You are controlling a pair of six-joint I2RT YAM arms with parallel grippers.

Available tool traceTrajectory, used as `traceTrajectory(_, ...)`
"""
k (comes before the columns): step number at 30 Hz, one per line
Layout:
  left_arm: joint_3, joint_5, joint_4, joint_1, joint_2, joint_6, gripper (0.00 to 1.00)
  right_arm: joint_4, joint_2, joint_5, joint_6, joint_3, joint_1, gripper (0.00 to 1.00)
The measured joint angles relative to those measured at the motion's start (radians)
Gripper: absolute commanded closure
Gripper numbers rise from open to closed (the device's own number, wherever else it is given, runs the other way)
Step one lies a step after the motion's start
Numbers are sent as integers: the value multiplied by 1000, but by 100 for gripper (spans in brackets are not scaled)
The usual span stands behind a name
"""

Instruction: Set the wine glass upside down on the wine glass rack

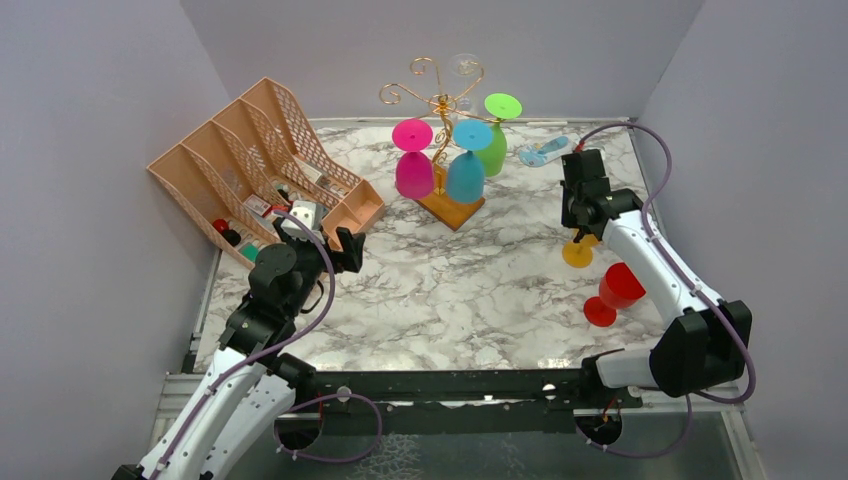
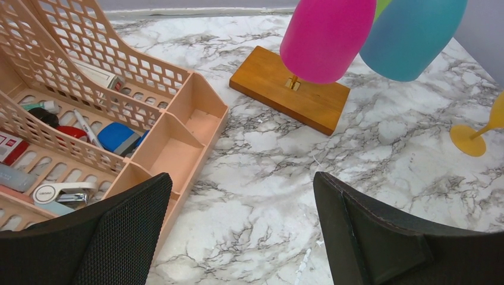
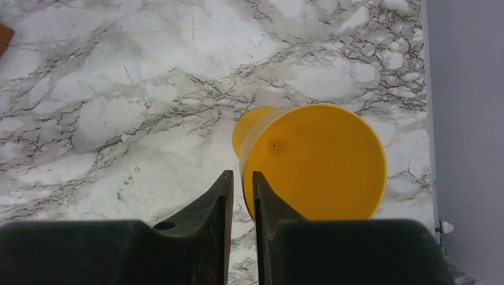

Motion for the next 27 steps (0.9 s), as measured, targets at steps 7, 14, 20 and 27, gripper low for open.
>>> traceTrajectory(7,-2,0,0,-6,0,1,6,5,0,0,-13,-3,0,98)
traceTrajectory(14,-11,1,11,-6,0,3,7,5,-27,-36,-24,-3,0,99)
traceTrajectory(20,-18,4,21,-6,-1,8,7,0,-89,-110,-24,-3,0,99)
traceTrajectory(27,-51,4,56,-6,-17,26,8,-14,-205,-284,-10,-3,0,99)
